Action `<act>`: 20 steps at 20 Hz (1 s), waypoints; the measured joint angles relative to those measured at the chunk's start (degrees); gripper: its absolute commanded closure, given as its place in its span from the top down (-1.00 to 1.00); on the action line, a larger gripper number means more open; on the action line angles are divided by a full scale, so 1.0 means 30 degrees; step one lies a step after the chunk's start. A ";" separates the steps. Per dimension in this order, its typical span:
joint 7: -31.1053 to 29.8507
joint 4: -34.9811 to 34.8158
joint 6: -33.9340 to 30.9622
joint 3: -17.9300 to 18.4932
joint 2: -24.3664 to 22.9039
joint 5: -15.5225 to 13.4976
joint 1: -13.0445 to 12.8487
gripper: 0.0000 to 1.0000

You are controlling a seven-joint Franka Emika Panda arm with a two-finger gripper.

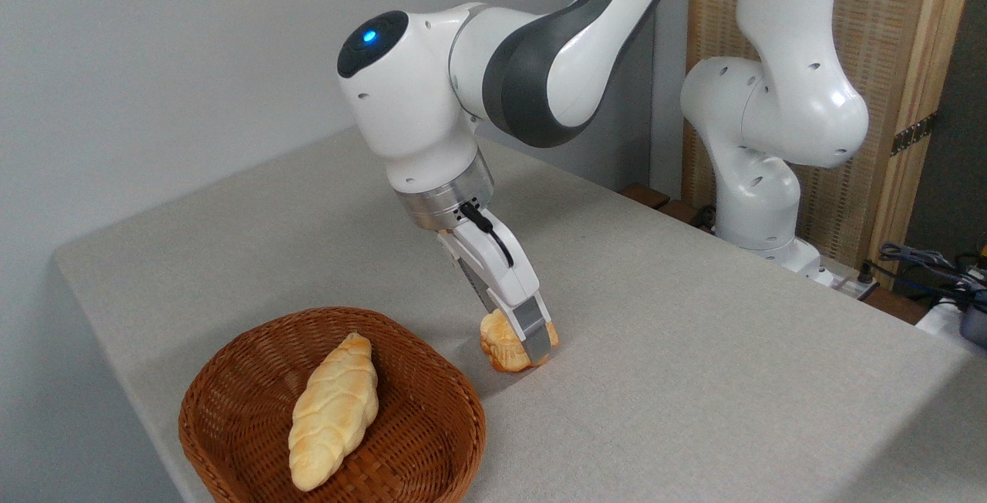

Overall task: Put bread into the basket
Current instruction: 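Close the gripper on the round golden bun, then lift the bun and carry it over the wicker basket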

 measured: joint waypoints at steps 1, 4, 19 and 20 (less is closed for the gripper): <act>0.0028 0.0000 0.0000 0.0000 0.0031 0.0001 0.0001 0.01; 0.0052 0.0001 0.0000 0.0000 0.0044 0.0002 0.0000 0.02; 0.0052 0.0114 0.0008 0.0001 -0.0044 0.0002 0.0005 0.03; 0.0052 0.0248 0.0015 0.0008 -0.0063 0.0002 0.0008 0.03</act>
